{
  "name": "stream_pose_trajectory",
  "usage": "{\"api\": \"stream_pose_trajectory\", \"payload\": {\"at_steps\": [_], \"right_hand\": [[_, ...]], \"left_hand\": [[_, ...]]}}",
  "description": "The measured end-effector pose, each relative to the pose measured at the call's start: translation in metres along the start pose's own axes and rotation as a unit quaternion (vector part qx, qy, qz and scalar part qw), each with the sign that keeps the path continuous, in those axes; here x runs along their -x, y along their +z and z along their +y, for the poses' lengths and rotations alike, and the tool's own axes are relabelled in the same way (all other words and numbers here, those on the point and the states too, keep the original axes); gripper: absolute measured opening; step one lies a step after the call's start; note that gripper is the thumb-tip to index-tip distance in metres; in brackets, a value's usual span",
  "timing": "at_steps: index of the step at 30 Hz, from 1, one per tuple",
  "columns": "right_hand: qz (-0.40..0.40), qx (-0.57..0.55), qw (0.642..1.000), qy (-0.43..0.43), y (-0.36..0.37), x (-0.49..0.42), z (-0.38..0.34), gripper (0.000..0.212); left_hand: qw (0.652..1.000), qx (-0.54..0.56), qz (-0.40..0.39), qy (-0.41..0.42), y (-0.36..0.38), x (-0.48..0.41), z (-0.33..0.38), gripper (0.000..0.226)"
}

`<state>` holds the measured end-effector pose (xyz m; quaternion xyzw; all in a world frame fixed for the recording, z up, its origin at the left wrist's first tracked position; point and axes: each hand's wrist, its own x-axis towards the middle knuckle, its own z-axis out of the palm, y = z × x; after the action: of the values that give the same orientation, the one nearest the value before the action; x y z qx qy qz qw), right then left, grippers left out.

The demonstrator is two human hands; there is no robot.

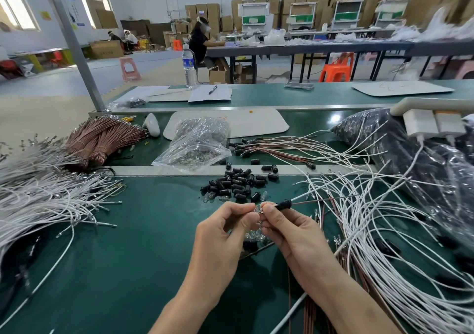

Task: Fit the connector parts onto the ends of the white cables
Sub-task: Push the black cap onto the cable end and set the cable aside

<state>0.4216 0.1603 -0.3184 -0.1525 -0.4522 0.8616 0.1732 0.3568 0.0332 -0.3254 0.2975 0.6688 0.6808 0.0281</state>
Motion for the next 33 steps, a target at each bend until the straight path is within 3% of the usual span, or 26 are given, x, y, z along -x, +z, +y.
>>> {"api": "stream_pose_trajectory", "payload": {"at_steps": [13,17,20,22,27,33], "right_hand": [[-0.016,0.011,1.000,0.015,-0.003,-0.003,0.003,0.033],[-0.020,0.000,0.999,0.025,-0.003,-0.003,0.002,0.030],[-0.026,-0.008,0.999,0.038,-0.004,-0.003,0.001,0.029],[-0.037,-0.012,0.998,0.046,-0.004,-0.003,0.001,0.027],[-0.057,-0.024,0.996,0.066,-0.004,-0.003,0.001,0.025],[-0.056,-0.047,0.996,0.051,-0.002,-0.001,-0.004,0.038]], "left_hand": [[1.000,-0.001,-0.006,0.017,0.000,-0.001,-0.001,0.018],[0.995,-0.077,-0.010,0.068,-0.002,-0.001,0.000,0.017],[0.974,-0.171,-0.017,0.145,-0.004,-0.003,0.002,0.028],[0.964,-0.201,-0.023,0.175,-0.006,-0.003,0.002,0.023],[0.954,-0.230,-0.016,0.194,-0.009,-0.002,0.001,0.013],[0.949,-0.242,0.007,0.204,-0.012,-0.004,0.002,0.012]]}}
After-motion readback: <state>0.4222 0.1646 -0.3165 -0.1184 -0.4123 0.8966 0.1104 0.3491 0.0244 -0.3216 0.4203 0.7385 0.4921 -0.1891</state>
